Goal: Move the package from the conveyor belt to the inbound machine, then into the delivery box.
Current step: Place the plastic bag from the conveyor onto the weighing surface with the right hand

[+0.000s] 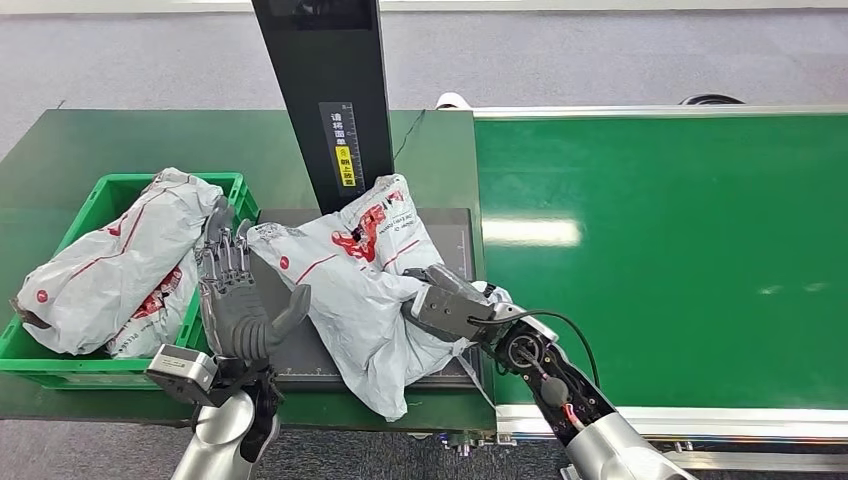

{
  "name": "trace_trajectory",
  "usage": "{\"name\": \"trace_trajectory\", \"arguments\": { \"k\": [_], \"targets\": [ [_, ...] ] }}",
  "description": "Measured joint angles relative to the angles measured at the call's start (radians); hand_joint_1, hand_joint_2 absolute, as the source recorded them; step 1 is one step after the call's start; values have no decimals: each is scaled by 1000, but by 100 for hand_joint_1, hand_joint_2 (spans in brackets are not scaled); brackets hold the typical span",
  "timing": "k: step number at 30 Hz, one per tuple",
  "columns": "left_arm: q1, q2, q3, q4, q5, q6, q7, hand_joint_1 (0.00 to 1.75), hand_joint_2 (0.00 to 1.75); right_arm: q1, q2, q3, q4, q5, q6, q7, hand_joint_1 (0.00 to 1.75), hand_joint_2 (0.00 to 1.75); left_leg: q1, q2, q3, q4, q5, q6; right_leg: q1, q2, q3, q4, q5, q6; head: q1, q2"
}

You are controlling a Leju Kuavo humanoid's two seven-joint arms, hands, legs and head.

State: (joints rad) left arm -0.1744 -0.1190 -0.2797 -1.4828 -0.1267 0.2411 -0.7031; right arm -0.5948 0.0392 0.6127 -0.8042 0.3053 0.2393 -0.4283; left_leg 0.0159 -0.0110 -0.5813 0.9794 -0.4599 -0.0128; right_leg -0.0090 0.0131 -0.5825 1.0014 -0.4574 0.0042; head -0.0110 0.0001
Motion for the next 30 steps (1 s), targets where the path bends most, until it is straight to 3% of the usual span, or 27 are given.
{"name": "trace_trajectory", "arguments": {
  "k": [16,20,24,30],
  "targets": [
    [-3,-6,-1,12,-1,-11,0,0,175,3,2,-18,14,18,-55,30,175,175,0,0,0,0,0,0,0,0,-1,0,0,0,0,0],
    [-4,-8,-2,21,-1,-11,0,0,175,8,0,-29,17,88,-151,75,0,175,0,0,0,0,0,0,0,0,-1,0,0,0,0,0],
    [-6,-8,-6,30,1,-12,0,0,175,9,-2,-35,20,125,-194,98,0,175,0,0,0,0,0,0,0,0,-1,0,0,0,0,0],
    [-11,-7,-10,46,9,-9,0,0,175,24,-3,-74,17,121,-256,47,0,175,0,0,0,0,0,0,0,0,-1,0,0,0,0,0]
  ]
}}
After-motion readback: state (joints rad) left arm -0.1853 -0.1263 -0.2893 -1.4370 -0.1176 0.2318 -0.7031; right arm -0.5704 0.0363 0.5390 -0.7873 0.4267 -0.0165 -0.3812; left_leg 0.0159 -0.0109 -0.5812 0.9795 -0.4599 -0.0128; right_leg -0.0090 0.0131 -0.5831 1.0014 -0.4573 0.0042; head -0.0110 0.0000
